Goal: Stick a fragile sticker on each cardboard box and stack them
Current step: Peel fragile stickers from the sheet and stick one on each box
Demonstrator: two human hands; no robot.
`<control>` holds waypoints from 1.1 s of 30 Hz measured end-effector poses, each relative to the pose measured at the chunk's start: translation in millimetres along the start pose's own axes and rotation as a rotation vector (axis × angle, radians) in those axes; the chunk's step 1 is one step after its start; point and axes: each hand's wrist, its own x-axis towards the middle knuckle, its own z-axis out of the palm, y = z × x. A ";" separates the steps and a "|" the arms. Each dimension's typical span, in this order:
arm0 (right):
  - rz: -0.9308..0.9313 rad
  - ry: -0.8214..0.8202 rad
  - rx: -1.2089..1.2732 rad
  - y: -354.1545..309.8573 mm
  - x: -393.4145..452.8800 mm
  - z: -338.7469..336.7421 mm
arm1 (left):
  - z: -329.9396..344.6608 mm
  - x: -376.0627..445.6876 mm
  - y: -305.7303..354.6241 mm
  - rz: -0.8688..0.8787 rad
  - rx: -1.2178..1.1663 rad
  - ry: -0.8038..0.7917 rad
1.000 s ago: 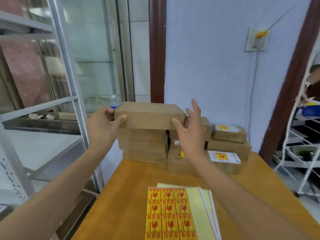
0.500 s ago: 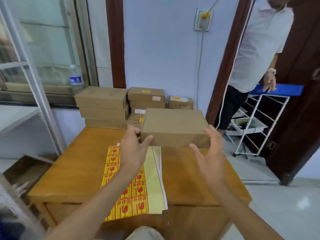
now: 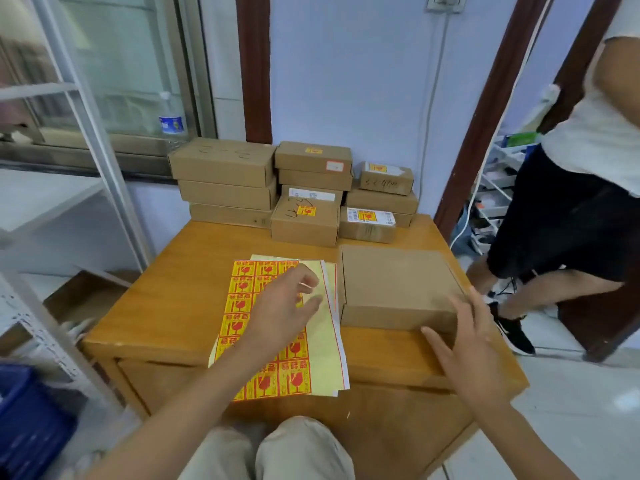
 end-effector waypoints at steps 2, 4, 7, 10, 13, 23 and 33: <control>-0.108 0.030 -0.119 -10.4 1.2 3.1 | -21.7 4.3 -20.0 -0.014 0.084 0.041; -0.193 0.021 -0.152 -38.3 3.3 4.7 | -35.5 5.6 -35.4 -0.030 0.226 0.019; -0.406 -0.017 -0.141 -92.1 5.3 17.0 | -40.9 6.8 -51.4 -0.027 0.383 -0.067; -0.551 -0.122 -0.071 -132.2 15.2 36.3 | -36.7 8.1 -65.7 -0.043 0.500 -0.190; -0.614 -0.220 -0.051 -156.3 45.8 53.2 | -38.7 15.5 -76.4 -0.067 0.498 -0.232; -0.625 -0.701 -0.260 -194.9 165.1 105.5 | -27.4 68.7 -83.6 -0.004 0.506 -0.193; -0.909 -0.745 -0.240 -207.3 199.8 141.8 | -12.4 70.9 -105.3 0.050 0.510 -0.083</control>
